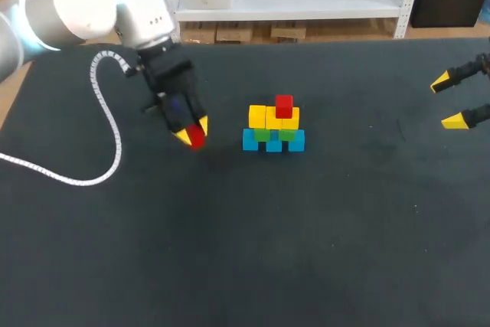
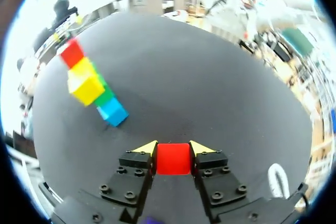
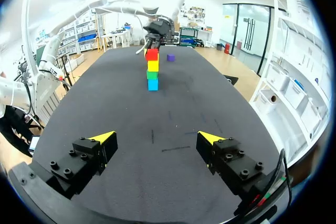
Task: Place the blue cubes, place green cubes on the blue cubes, place the yellow cubes on the green cubes, then place the red cubes on the yellow cubes, and place purple cube on the red cubes.
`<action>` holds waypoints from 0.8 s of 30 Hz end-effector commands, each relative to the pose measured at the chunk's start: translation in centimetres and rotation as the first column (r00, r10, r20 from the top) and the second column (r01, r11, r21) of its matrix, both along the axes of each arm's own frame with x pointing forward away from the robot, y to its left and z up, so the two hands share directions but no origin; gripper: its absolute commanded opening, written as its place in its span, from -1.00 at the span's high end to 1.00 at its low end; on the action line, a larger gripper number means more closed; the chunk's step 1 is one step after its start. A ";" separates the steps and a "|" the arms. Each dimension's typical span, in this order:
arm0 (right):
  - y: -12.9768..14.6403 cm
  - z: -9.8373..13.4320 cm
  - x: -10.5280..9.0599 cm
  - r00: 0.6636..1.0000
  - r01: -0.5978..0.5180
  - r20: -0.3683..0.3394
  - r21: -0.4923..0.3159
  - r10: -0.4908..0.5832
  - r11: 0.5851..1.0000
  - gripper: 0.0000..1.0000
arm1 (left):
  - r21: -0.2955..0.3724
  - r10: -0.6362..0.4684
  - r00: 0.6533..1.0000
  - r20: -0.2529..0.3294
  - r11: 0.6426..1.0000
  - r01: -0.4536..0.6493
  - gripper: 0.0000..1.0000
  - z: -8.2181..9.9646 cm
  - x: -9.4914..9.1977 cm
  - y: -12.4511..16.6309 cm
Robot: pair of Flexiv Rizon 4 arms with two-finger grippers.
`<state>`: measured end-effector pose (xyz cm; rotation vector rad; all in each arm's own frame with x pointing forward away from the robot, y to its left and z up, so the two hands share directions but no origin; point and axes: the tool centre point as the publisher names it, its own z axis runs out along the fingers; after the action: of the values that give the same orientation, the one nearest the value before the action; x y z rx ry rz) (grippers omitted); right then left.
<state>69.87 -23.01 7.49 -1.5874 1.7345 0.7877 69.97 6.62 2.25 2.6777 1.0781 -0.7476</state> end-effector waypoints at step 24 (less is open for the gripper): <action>0.0 0.0 0.0 1.000 -0.001 0.001 0.001 0.001 1.000 -1.00 | -0.112 0.790 0.613 0.026 0.612 -0.783 1.00 11.0 0.3 -6.2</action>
<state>69.88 -23.01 7.49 -1.5874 1.7344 0.7878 70.94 1.26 13.33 1.9622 1.9018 -0.7146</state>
